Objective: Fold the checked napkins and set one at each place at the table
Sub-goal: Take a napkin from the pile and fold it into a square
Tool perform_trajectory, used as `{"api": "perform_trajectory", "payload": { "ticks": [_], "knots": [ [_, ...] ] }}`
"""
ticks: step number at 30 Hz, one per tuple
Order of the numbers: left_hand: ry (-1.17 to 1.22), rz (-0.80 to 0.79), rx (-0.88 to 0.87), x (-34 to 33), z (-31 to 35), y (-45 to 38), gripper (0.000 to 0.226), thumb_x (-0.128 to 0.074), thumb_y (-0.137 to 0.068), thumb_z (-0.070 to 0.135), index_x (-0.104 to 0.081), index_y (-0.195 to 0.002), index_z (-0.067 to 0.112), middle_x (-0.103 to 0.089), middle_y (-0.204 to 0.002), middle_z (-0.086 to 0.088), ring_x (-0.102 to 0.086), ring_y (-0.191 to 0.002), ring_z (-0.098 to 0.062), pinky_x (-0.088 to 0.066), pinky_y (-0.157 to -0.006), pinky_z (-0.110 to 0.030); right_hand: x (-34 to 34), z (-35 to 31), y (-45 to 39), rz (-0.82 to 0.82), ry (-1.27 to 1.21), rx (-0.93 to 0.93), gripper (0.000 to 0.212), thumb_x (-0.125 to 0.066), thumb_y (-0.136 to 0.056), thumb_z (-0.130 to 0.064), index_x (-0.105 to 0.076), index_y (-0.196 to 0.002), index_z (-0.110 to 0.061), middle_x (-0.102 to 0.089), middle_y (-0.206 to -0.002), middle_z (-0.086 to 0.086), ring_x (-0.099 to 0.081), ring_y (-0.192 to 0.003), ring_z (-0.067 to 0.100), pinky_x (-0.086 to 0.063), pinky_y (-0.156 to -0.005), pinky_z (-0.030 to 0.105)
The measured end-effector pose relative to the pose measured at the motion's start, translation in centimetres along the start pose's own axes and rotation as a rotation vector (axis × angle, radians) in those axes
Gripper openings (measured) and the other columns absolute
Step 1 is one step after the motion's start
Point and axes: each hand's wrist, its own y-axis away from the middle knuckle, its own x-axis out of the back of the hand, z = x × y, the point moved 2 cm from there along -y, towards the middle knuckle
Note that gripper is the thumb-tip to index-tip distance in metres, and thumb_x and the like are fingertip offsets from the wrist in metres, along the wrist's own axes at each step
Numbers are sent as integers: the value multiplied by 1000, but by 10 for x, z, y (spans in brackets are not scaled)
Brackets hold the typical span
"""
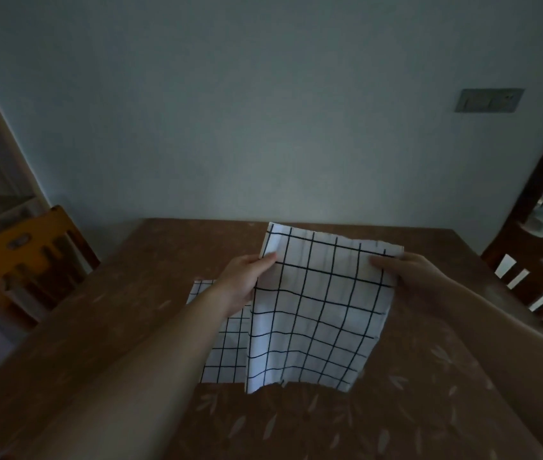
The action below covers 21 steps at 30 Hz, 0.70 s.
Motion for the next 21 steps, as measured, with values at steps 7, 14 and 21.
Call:
{"api": "perform_trajectory", "payload": {
  "ticks": [7,14,21],
  "knots": [
    [82,-33,25,9,-4,6,70,-69,-77,60,-59,-131,16,-56,-139,-1,-49,-130,-23,-34,-111,-54,-12,-7,3,43,-114,73,22,-71,-85,-17,-69,-99,0,-73,-91,19,-72,-79,29,-61,-76,45],
    [106,34,1,12,-10,13,51,-74,-79,40,-65,-119,11,-62,-130,-9,-53,-127,-27,-34,-112,-55,-14,-8,5,65,9,127,24,-69,-88,-27,-70,-95,-3,-73,-88,12,-72,-74,20,-60,-60,27],
    [67,58,-44,14,-13,16,54,-85,-63,45,-71,-104,14,-73,-110,-4,-62,-114,-25,-36,-110,-54,-18,-14,10,79,111,149,33,-59,-94,-37,-71,-96,-6,-74,-89,11,-71,-76,21,-61,-68,31]
  ]
}}
